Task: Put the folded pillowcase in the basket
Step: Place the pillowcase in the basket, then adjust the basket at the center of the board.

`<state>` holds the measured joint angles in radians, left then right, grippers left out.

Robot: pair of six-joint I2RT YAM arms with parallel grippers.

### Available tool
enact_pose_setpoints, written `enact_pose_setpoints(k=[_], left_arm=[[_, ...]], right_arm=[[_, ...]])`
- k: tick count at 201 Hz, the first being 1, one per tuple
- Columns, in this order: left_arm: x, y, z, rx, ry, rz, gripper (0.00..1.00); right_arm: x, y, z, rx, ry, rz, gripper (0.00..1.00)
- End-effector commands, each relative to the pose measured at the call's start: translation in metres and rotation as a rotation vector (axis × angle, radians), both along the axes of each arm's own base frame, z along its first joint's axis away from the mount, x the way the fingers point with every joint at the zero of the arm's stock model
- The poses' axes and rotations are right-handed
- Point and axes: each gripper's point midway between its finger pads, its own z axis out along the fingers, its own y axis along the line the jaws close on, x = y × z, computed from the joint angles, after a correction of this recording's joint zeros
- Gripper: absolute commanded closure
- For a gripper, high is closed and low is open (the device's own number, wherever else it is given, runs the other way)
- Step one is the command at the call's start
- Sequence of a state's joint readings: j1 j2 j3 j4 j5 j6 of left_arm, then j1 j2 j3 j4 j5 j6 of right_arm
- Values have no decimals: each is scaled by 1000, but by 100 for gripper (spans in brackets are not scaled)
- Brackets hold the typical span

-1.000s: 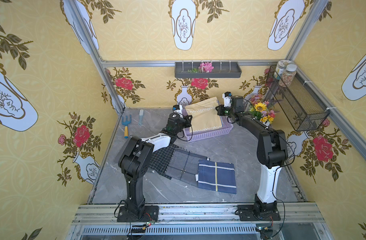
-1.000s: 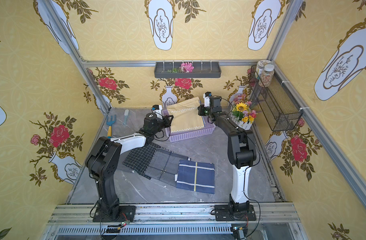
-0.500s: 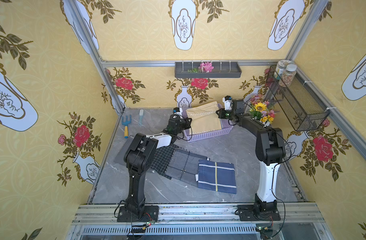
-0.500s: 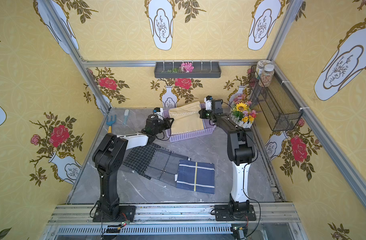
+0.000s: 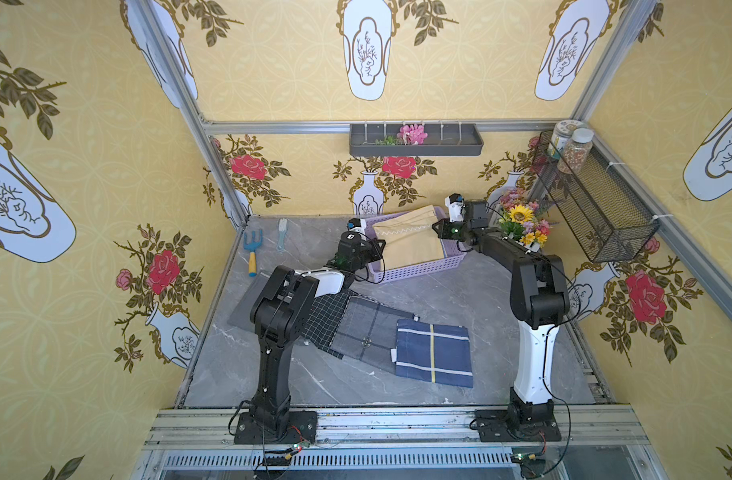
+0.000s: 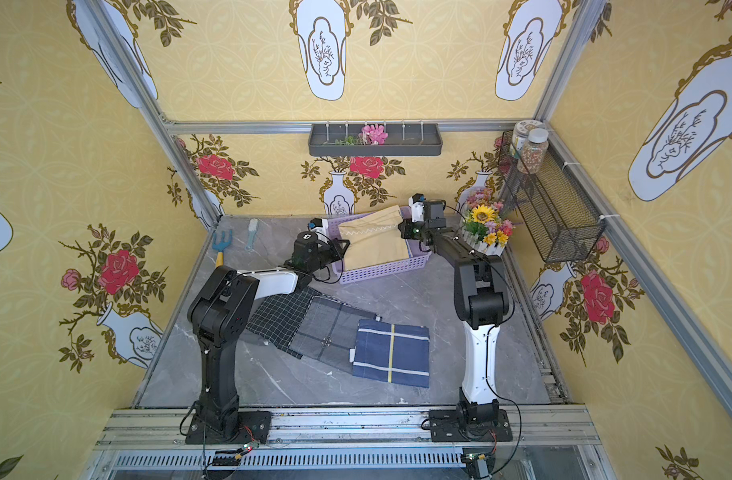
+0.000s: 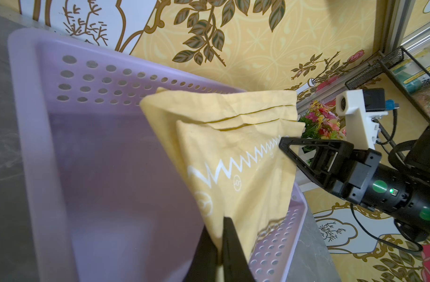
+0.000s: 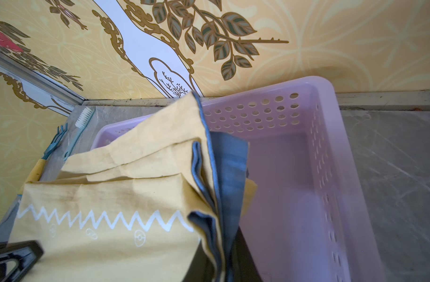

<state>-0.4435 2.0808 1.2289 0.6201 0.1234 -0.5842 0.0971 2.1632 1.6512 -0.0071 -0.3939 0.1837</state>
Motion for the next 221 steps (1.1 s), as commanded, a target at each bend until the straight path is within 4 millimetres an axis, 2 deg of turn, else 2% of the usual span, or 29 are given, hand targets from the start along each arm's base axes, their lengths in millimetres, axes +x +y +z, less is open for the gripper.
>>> enact_pose_setpoints(k=[1,15,24,61,77,97,135,167,192,221], left_arm=[[0,2,6,-12,-7,5,50],[2,3,16,-13,-18,10,35],[2,3,22,-11,-28,10,29],[-1,9,44,-13,-54,20,23],[-7,13,50,-15,-61,26,19],[-17,20,56,-14,-64,35,13],[-42,38,54,7,-50,58,3],[-63,52,48,25,-25,77,0],[-79,61,40,40,-7,87,0],[-95,70,32,54,14,99,0]], right_arm=[[7,-7,15,-1,-48,-37,55],[5,-8,20,2,-52,-40,47],[4,-8,23,3,-55,-46,43],[-3,-12,24,-5,-12,-92,36],[-6,-22,18,-28,43,-156,28],[-11,-35,8,-69,104,-222,26],[-21,-54,-9,-151,183,-292,22],[-27,-64,-22,-198,236,-323,22],[-31,-63,-32,-206,273,-307,22],[-38,-48,-40,-169,313,-235,22]])
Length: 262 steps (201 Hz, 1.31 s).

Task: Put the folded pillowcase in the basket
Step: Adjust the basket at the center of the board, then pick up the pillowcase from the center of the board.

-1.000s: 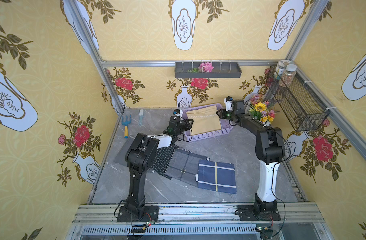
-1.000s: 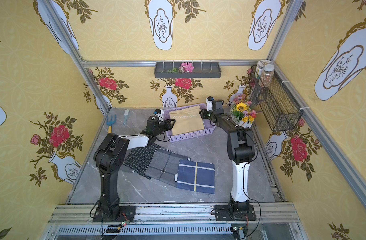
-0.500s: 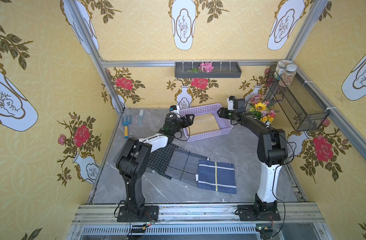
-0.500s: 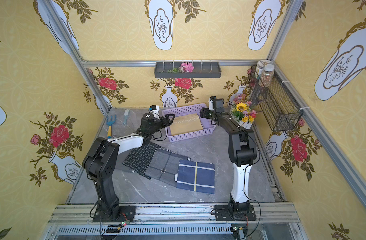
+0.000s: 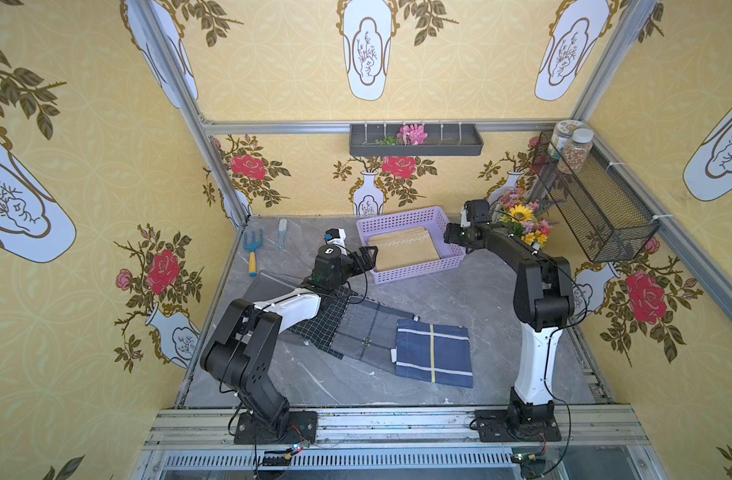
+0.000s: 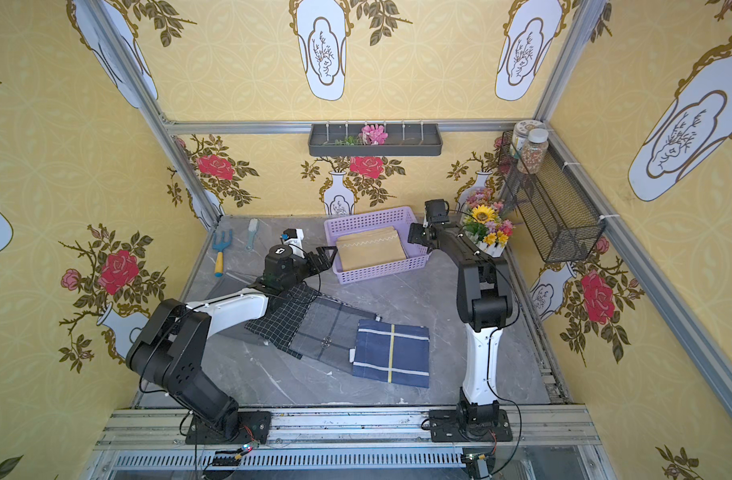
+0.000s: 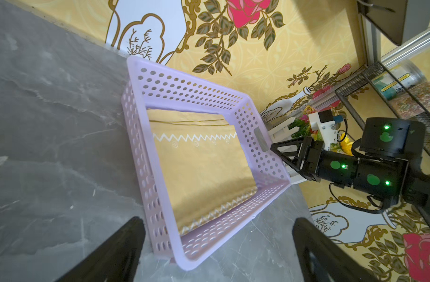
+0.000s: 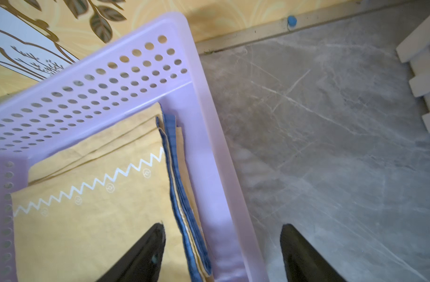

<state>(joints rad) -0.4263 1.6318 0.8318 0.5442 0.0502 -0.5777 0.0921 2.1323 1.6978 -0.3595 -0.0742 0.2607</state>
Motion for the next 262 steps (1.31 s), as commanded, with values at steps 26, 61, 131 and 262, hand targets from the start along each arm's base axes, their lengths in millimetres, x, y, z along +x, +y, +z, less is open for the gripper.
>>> enact_pose_setpoints(k=[26,61,131,262], left_arm=[[-21,15,-13,26,25,28,0],[-35,23,-22,23,47,41,0],[-71,24,-32,10,77,-2,0],[-187,-74,-66,95,189,-291,0]], right_arm=[[-15,29,-8,62,63,107,22],[-30,47,-9,78,83,152,23],[-65,66,-1,79,91,155,23],[-236,33,16,149,125,34,17]])
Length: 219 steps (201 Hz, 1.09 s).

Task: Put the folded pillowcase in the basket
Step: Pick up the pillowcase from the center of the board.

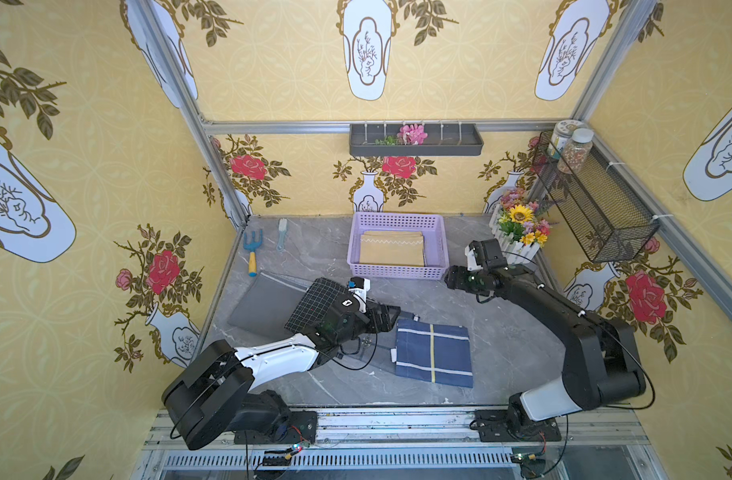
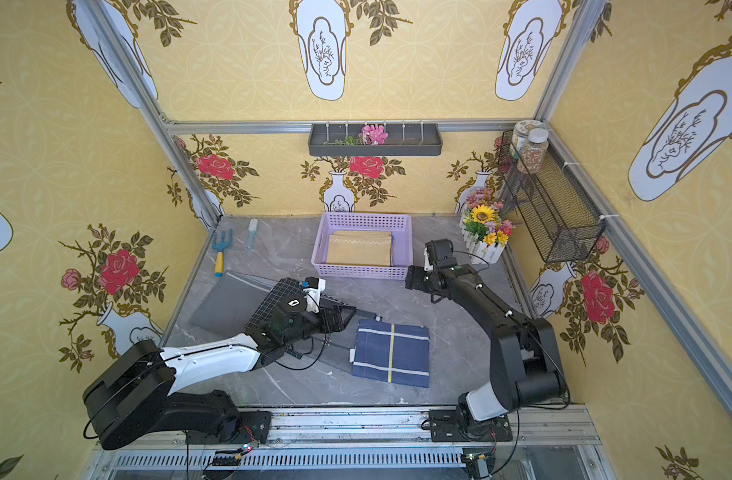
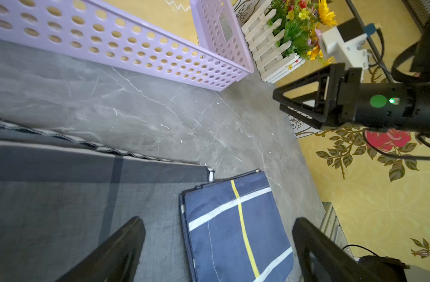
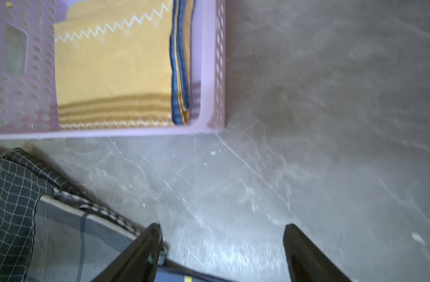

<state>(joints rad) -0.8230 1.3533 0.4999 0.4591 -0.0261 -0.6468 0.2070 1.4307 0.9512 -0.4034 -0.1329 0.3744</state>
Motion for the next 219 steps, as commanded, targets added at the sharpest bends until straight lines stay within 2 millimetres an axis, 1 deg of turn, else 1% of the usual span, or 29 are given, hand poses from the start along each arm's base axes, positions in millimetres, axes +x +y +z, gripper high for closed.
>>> enact_pose_setpoints(k=[1,13,41,55,76,101,120,146,164,219], left_arm=[[-15,-3,-18,44,45,6,0],[-23,-6,-24,56,59,2,0],[-35,-12,-40,91,91,-14,1],[-39,-15,-48,94,123,-11,4],[-42,-22,-53,102,141,-28,9],[-44,-31,-57,105,159,-51,15],[-47,-35,-64,115,182,-65,21],[-50,-37,-75,140,218,-76,27],[-51,-38,-79,145,231,-79,30],[-52,-43,-94,182,273,-88,39]], right_arm=[[-31,0,1,50,13,-30,17],[-48,-1,-1,73,28,-40,15],[-77,4,-8,125,52,-40,15],[-88,3,-13,130,70,-52,14],[-100,2,-19,127,93,-58,15],[-109,1,-29,123,125,-63,15],[-114,0,-37,114,144,-59,15],[-119,-3,-45,92,162,-58,15],[-120,-1,-45,106,163,-55,15],[-123,-3,-47,99,180,-75,15]])
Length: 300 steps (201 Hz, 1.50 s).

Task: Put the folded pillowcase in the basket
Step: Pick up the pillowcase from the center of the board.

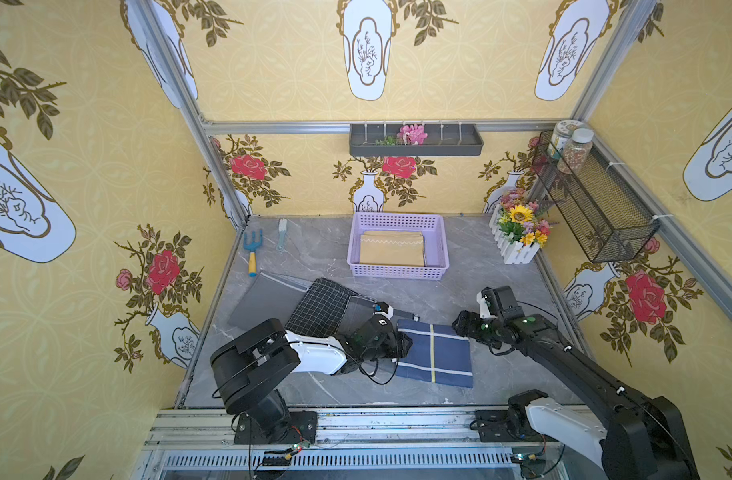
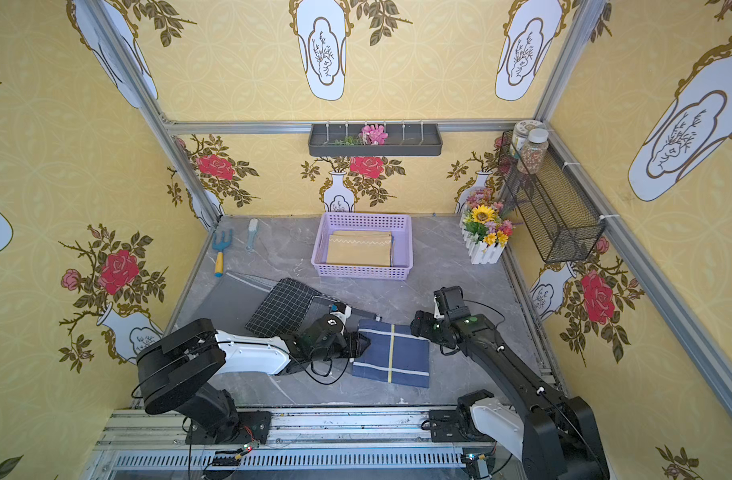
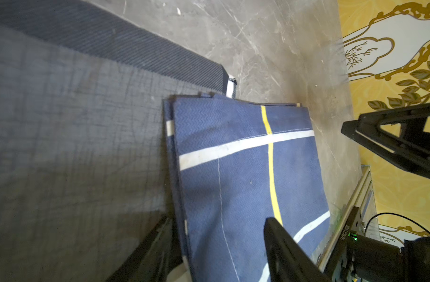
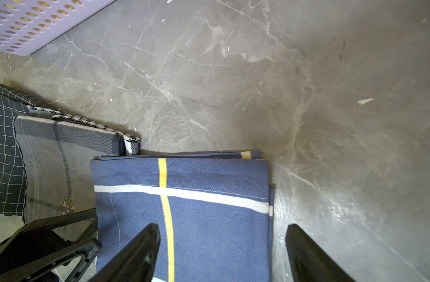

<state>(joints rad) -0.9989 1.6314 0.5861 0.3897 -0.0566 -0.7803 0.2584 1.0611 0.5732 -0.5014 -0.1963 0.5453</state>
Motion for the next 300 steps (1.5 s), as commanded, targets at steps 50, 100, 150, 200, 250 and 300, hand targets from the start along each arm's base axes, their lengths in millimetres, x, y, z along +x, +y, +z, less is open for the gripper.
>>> enact_pose_setpoints(k=[50,100,150,200,250,300], left_arm=[[-6,-5,-15,30,57,-32,65],[-4,-3,-9,21,37,-19,94],[-1,0,-3,15,11,-1,100],[-1,5,-3,19,2,10,100],[-1,11,-4,29,-7,25,100],[0,10,-4,34,-7,25,100]], right_arm=[[-9,-5,-4,-34,66,-26,14],[-16,-1,-14,-55,133,-12,7],[-19,10,-27,-103,181,33,9],[-22,14,-36,-154,211,48,12],[-24,22,-52,-122,244,60,17],[-25,26,-61,-111,262,74,33]])
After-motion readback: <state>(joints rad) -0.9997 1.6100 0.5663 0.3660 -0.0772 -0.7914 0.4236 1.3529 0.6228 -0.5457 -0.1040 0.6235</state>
